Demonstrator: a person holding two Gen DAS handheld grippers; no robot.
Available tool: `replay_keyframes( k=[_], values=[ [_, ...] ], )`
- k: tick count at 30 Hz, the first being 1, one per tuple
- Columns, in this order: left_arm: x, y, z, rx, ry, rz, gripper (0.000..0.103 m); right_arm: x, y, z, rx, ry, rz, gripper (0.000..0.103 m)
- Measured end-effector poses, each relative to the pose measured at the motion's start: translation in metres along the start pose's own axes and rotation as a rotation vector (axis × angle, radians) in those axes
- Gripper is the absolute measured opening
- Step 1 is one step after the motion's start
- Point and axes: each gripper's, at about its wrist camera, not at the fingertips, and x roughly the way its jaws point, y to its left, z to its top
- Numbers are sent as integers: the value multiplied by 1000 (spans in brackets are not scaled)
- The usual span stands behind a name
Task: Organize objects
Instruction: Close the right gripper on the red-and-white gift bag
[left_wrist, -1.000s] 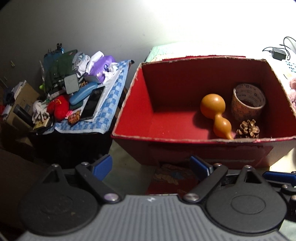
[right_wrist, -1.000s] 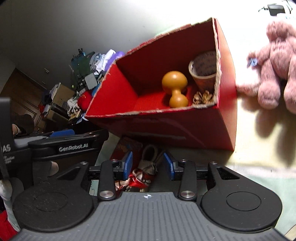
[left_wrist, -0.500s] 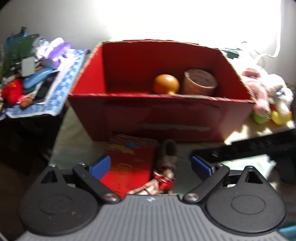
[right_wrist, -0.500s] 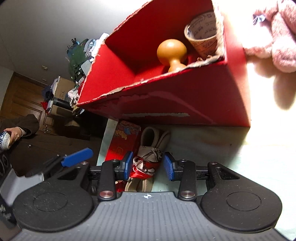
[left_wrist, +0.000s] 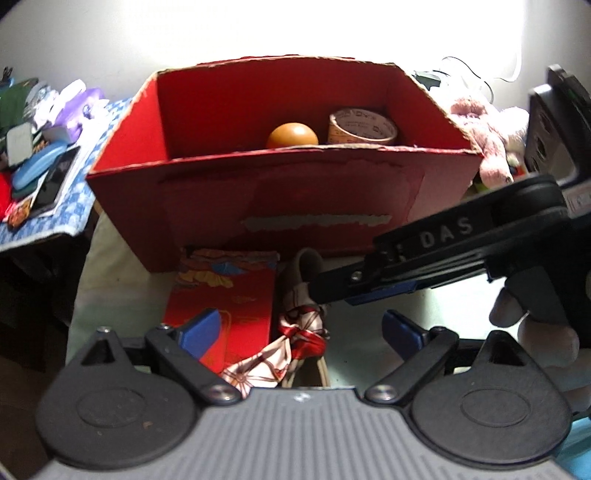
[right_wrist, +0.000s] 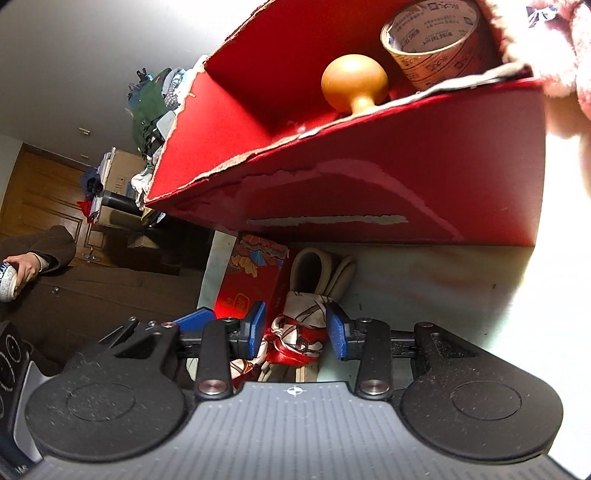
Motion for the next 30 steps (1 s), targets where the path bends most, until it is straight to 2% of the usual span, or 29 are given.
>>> replay_keyframes(
  k=[6,9,11,18,21,25,30],
  values=[
    [6,4,-3,22,2,-57,93,10,0,0,12,7,-33,40],
    [11,11,-4,4,19,-112,84,15,-1,-1,18,12,-59,40],
    [14,13,-4,1,28,-152,74,19,-1,0,27,18,-70,40],
    [15,13,-4,43,15,-193,73,28,-3,-1,44,27,-94,38],
    [15,13,-2,50,21,-215,66,26,-6,-1,54,30,-89,35],
    [18,14,0,59,28,-225,65,18,-10,-4,52,26,-88,29],
    [25,11,3,75,53,-219,68,5,-18,-6,79,7,-95,28]
  ],
)
